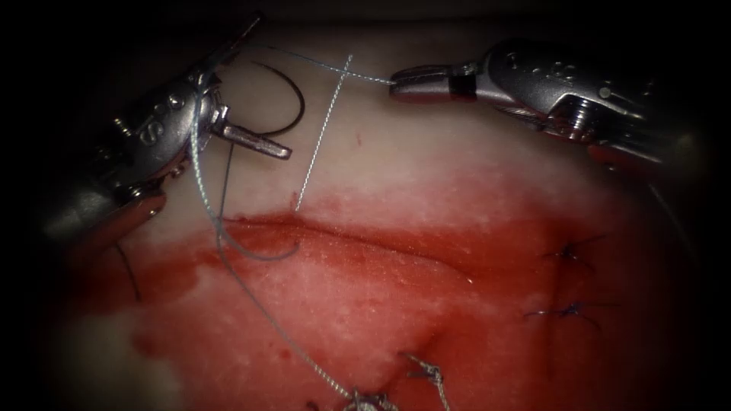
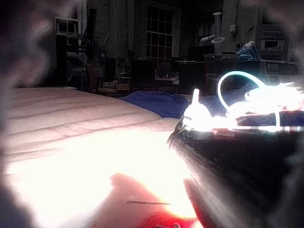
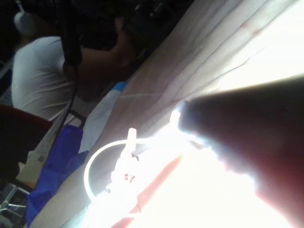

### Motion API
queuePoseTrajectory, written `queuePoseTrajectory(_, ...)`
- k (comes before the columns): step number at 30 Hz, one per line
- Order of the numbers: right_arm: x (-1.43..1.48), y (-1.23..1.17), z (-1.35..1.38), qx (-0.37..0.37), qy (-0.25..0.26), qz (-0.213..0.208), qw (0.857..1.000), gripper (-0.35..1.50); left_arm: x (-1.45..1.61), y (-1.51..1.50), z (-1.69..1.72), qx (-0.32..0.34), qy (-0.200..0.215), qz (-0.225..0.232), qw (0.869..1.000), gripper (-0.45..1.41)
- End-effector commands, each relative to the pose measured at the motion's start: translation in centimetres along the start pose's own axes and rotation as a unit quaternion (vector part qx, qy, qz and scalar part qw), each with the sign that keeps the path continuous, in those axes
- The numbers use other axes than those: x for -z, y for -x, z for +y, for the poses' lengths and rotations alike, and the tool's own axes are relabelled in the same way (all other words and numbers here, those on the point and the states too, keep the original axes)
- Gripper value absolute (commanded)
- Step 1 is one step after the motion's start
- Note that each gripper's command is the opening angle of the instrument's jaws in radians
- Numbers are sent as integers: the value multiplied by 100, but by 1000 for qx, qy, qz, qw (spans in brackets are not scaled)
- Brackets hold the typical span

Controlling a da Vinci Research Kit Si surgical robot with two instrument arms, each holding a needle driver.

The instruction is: Wound Closure

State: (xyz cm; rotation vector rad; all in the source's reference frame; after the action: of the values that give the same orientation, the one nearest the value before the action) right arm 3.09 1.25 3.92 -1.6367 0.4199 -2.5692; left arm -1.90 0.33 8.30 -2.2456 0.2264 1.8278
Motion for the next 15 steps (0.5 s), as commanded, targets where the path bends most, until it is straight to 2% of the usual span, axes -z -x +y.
queuePoseTrajectory(1, -3, 18, -8, 2, -2, -4, 1000, -35, -8, -10, -11, -3, 1, 9, 1000, 86)
queuePoseTrajectory(5, -10, 19, -7, 3, -5, -4, 1000, -35, -16, -20, -8, 8, 19, 27, 999, 79)
queuePoseTrajectory(10, -13, 17, -6, 5, -11, 2, 1000, -35, -20, -34, -11, 20, 16, 53, 998, 79)
queuePoseTrajectory(13, -13, 16, -7, 5, -12, 2, 1000, -35, -18, -40, -12, 25, 20, 56, 998, 69)
queuePoseTrajectory(14, -13, 16, -7, 5, -12, 2, 1000, -35, -18, -40, -11, 22, 22, 57, 998, 51)
queuePoseTrajectory(15, -13, 16, -7, 5, -12, 2, 1000, -35, -17, -41, -11, 17, 23, 58, 998, 42)
